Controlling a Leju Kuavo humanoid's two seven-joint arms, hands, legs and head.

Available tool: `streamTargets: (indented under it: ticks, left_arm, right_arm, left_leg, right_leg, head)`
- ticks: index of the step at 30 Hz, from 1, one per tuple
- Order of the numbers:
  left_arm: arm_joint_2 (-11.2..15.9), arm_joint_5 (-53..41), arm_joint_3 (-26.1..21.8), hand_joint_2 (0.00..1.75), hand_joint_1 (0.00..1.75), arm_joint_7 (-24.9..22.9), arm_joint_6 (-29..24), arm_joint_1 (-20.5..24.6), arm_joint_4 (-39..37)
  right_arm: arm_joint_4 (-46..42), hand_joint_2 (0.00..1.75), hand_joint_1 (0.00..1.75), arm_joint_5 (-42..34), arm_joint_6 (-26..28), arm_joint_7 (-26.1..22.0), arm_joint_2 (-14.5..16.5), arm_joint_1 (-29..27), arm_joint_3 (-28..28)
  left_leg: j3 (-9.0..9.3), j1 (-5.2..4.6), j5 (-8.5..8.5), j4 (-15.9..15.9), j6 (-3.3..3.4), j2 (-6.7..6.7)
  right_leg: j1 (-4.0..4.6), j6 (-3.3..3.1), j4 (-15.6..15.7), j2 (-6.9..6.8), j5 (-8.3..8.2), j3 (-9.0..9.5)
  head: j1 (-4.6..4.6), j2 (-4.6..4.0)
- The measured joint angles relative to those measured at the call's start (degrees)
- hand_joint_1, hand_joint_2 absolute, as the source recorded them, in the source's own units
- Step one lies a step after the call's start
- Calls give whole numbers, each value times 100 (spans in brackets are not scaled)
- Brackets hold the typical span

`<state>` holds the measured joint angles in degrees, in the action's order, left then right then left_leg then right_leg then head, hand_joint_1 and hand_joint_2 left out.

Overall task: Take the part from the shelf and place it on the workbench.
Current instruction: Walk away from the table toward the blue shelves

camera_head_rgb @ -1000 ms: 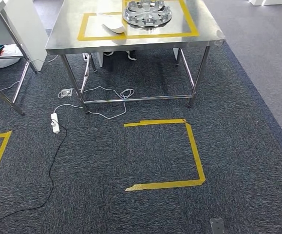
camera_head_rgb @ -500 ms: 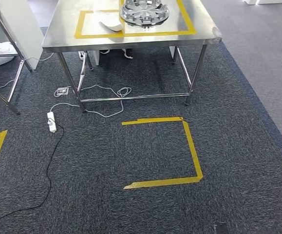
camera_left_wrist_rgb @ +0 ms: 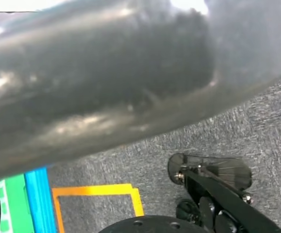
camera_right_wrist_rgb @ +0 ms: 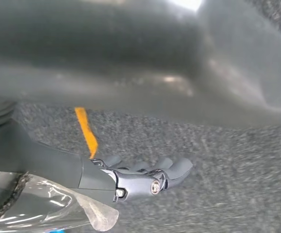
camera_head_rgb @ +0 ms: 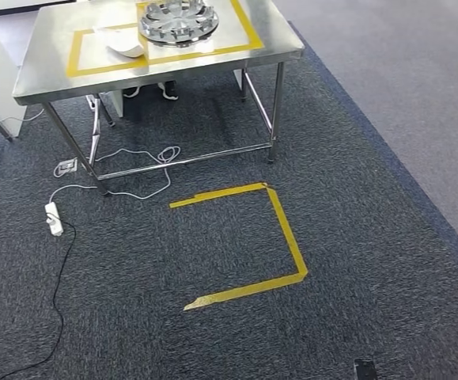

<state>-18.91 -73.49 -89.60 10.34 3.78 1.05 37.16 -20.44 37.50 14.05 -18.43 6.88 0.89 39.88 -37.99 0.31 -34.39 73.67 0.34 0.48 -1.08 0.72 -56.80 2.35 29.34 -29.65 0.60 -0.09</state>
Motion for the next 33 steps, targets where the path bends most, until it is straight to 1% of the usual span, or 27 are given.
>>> streamTargets:
  ticks: [1,3,4,5,6,7,8,10,11,12,13,14,15,16,17,19,20,21,23,25,27,28,29,30,31,32,33]
  left_arm:
    - [0,-1,0,0,0,0,0,0,0]
    - [3,-1,-1,0,0,0,0,-3,1]
    - [3,-1,-4,0,0,0,-1,-8,1]
    - [6,-1,-8,0,0,-1,-2,-11,2]
    - [8,0,-11,0,0,-3,-3,-9,3]
    - [7,1,-14,0,0,-4,-3,-3,3]
    - [5,1,-14,0,0,-6,-4,11,4]
    - [-9,1,-14,0,0,-7,-2,23,4]
    - [-17,1,-15,0,0,-7,-1,19,4]
    - [-21,1,-17,0,0,-7,1,11,4]
    - [-22,1,-19,0,0,-7,1,7,4]
    - [-20,1,-21,0,0,-5,2,6,4]
    - [-20,1,-21,0,0,-3,6,10,4]
    - [-21,1,-22,0,0,0,11,16,4]
    - [-24,1,-22,0,0,4,16,22,4]
    - [-24,1,-21,0,0,14,20,27,4]
    - [-22,1,-21,0,0,17,20,30,4]
    - [-20,1,-21,0,0,20,20,35,4]
    - [-16,0,-21,0,0,24,21,47,4]
    - [-13,-1,-22,0,0,32,24,47,4]
    - [-7,0,-23,0,0,37,27,34,4]
    - [-5,1,-23,0,0,37,29,27,4]
    - [-3,1,-23,0,0,37,31,23,4]
    - [-3,1,-23,0,0,37,32,20,4]
    - [-2,1,-24,0,0,39,34,20,4]
    - [-1,2,-25,0,0,43,37,20,4]
    - [3,3,-25,0,0,48,42,19,4]
  right_arm:
    - [1,0,0,0,0,0,0,-2,4]
    - [3,0,0,1,-1,0,13,9,10]
    - [5,0,0,-1,-2,1,23,21,13]
    - [7,0,0,-2,-9,1,36,29,14]
    - [9,0,0,-3,-18,2,46,30,15]
    - [9,0,0,-4,-26,2,49,21,16]
    - [9,0,0,-4,-33,2,51,4,18]
    - [9,0,0,-3,-39,4,52,-3,20]
    - [9,0,0,-3,-45,4,52,9,21]
    - [9,0,0,-3,-52,5,52,23,22]
    - [9,0,0,-3,-60,7,52,30,24]
    - [9,0,0,-3,-66,8,52,24,28]
    - [9,0,0,-4,-70,10,52,9,35]
    - [8,0,0,-5,-74,13,52,-4,45]
    - [7,0,0,-7,-76,15,52,-9,55]
    - [4,0,0,-8,-78,18,52,10,68]
    - [3,0,0,-8,-80,19,52,19,70]
    - [2,0,0,-7,-81,19,52,20,72]
    - [1,0,0,-4,-83,20,55,-4,85]
    - [0,0,0,1,-82,23,58,-11,106]
    - [-1,0,0,6,-81,26,60,6,120]
    - [-2,0,0,8,-81,26,62,10,122]
    - [-2,0,0,9,-81,27,66,7,123]
    - [-2,0,0,10,-81,27,70,2,125]
    - [-2,0,0,12,-81,28,74,-3,126]
    - [-2,0,0,16,-81,28,79,-2,131]
    - [-2,0,0,21,-81,28,89,2,137]
  left_leg:
    - [139,-4,188,-270,39,-41]
    - [477,-3,568,-1019,141,-344]
    - [588,-5,666,-1281,177,-493]
    - [639,-11,695,-1416,203,-600]
    - [650,-21,681,-1450,214,-600]
    - [661,-27,681,-1503,215,-529]
    - [673,-21,691,-1561,217,-447]
    - [697,4,722,-1676,229,-272]
    - [700,6,734,-1695,235,-176]
    - [697,1,736,-1699,244,-81]
    - [694,-6,736,-1696,245,19]
    - [692,-10,736,-1693,245,112]
    - [691,-11,734,-1691,244,195]
    - [694,-11,733,-1689,240,270]
    - [702,-12,729,-1687,231,341]
    - [718,-41,715,-1673,184,461]
    - [725,-56,712,-1664,153,511]
    - [731,-65,712,-1658,121,556]
    - [742,-49,695,-1638,59,602]
    - [668,-18,482,-1409,-11,395]
    - [425,4,56,-753,-53,104]
    - [283,9,-124,-371,-59,39]
    - [189,9,-212,-102,-57,11]
    - [174,8,-183,-24,-47,-1]
    - [258,7,-44,-175,-27,-16]
    - [426,5,168,-519,7,-73]
    - [611,4,361,-917,52,-201]
  right_leg:
    - [6,2,-1,80,-2,6]
    - [8,17,-9,232,-3,3]
    - [-6,40,-17,309,-10,-20]
    - [-27,73,-22,382,-22,-55]
    - [-45,117,-21,455,-41,-91]
    - [-65,165,-9,524,-62,-144]
    - [-65,200,-18,495,-56,-184]
    - [-35,249,-265,215,117,-348]
    - [-26,260,-567,23,289,-484]
    - [-21,277,-938,-102,470,-659]
    - [-21,294,-1283,-161,604,-818]
    - [-22,309,-1485,-190,643,-901]
    - [-22,319,-1471,-211,575,-875]
    - [-22,322,-1228,-249,417,-727]
    - [-21,317,-830,-329,224,-492]
    - [6,269,-115,-530,-5,-94]
    - [20,235,50,-579,-38,-18]
    - [37,196,88,-570,-32,-20]
    - [33,124,90,-458,-67,-43]
    - [11,49,105,-360,-117,-36]
    - [2,-2,105,-247,-162,-63]
    - [4,-13,100,-178,-179,-85]
    - [7,-14,93,-105,-189,-103]
    - [10,-10,84,-28,-198,-117]
    - [12,-3,77,50,-205,-124]
    - [14,7,71,128,-213,-128]
    - [14,21,66,201,-222,-134]
  head:
    - [1,0]
    - [-9,0]
    - [-11,0]
    - [-9,0]
    - [-4,0]
    - [6,0]
    - [7,0]
    - [-28,0]
    - [-43,0]
    - [-57,0]
    - [-60,0]
    - [-58,0]
    - [-60,0]
    - [-60,0]
    - [-61,0]
    - [-53,0]
    - [-42,0]
    - [-32,0]
    - [-22,0]
    - [-17,0]
    - [-10,0]
    - [-10,0]
    - [-10,0]
    - [-10,0]
    - [-10,0]
    - [-10,0]
    - [-12,0]
